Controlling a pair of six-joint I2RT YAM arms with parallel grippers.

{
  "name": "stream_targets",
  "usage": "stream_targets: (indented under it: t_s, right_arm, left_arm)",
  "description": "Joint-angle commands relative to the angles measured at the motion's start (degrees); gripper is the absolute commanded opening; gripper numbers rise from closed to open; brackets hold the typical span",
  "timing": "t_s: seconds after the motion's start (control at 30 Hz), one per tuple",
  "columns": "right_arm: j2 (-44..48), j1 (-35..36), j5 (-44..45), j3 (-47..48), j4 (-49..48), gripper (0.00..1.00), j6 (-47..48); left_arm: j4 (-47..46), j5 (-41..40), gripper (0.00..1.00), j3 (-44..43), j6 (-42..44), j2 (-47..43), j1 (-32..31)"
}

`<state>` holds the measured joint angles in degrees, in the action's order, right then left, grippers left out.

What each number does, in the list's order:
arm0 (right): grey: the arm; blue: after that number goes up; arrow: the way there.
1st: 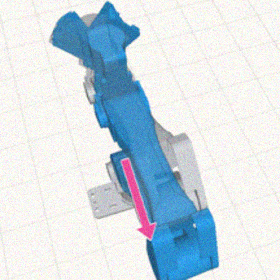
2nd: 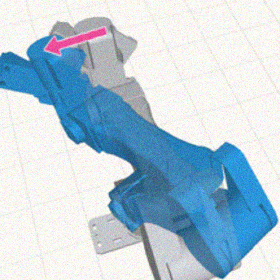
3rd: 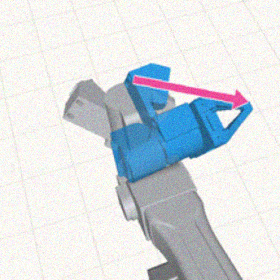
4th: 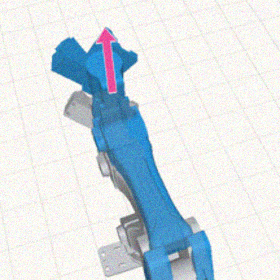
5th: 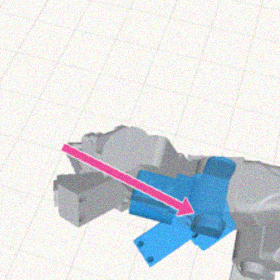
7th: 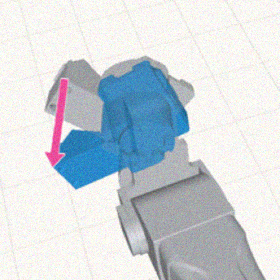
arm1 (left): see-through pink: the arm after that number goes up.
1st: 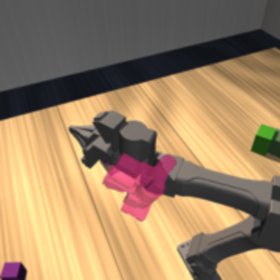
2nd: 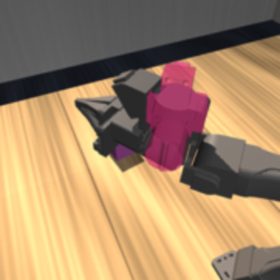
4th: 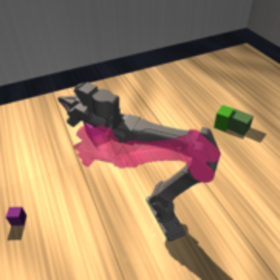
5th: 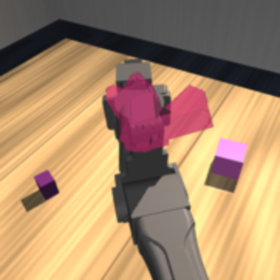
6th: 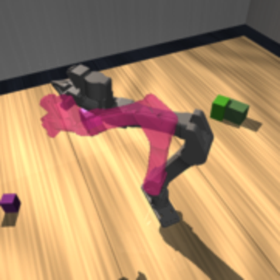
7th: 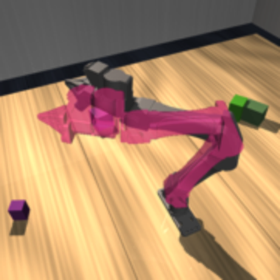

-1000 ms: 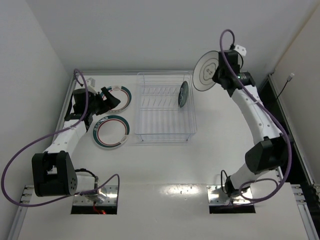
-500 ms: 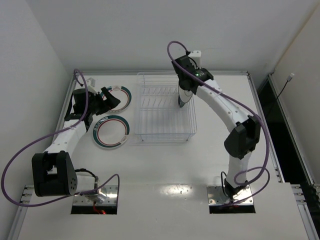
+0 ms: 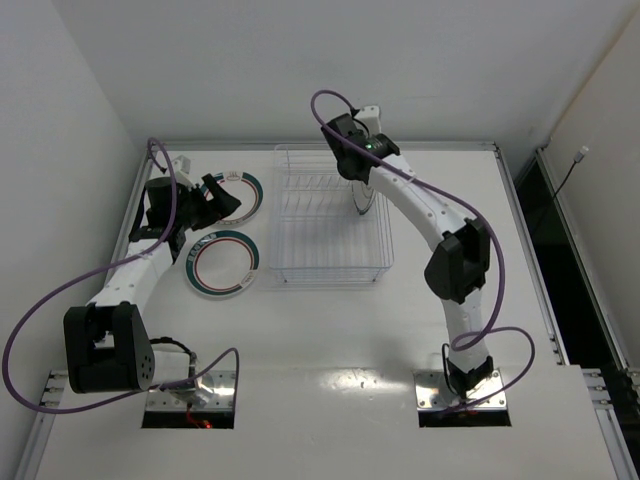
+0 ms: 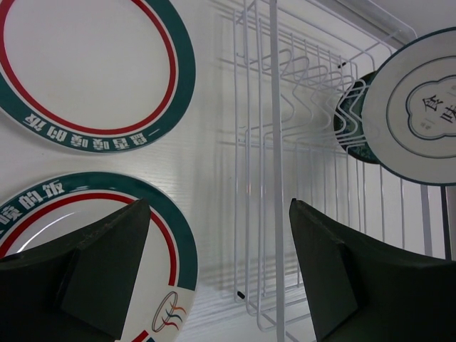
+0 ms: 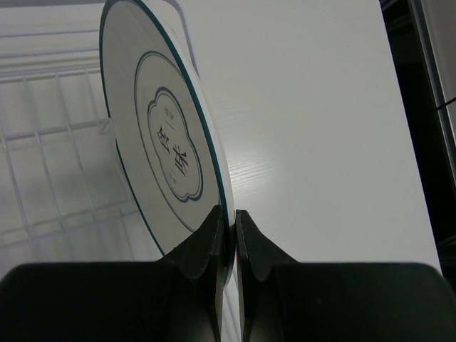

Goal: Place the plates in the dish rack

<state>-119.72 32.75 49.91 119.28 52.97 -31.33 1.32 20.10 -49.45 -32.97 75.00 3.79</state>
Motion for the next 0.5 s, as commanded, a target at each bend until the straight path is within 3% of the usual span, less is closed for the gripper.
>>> stream_targets:
  t_s: [0.0,0.2,0.47]
  right_arm:
    - [-1.1,1.0,0.9,3.7,0.8,0.03,-1.3]
    - [-1.7,0.5,-4.4,2.1,-0.5,0.04,-2.3]
    - [-1.2,-0.1,-10.7,-0.8,-3.3,0.14,-2.3]
  left_arm:
    - [-0.3,-0.2,0.77,-2.2,1.0,0.0,0.0]
    - [-0.3,-0.2,0.77,-2.2,1.0,0.0,0.0]
    - [0.3,-2.2,0.77,-2.2,1.0,0.0,0.0]
